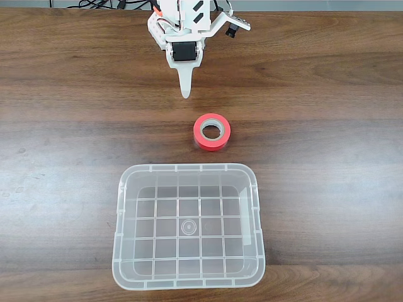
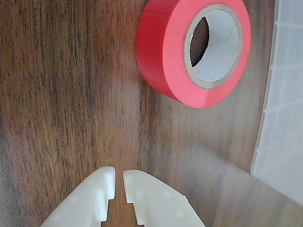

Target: Grab the tape and place it in the box.

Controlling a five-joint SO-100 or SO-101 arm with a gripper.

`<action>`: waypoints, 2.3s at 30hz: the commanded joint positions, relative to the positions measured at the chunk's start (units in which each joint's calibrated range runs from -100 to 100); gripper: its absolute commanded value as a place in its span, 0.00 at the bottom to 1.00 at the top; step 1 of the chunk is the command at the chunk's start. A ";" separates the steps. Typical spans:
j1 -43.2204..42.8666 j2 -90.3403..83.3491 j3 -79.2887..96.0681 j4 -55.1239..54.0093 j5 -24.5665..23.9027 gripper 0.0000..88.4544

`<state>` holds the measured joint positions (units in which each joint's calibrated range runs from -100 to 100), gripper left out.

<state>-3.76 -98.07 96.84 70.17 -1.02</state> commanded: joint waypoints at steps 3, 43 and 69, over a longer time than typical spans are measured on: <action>0.25 -0.72 -0.87 0.12 0.07 0.01; -0.41 -0.72 -0.87 -0.14 0.12 0.01; -1.44 11.43 -26.36 0.21 -0.19 0.01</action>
<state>-4.81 -94.06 80.96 70.17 -1.02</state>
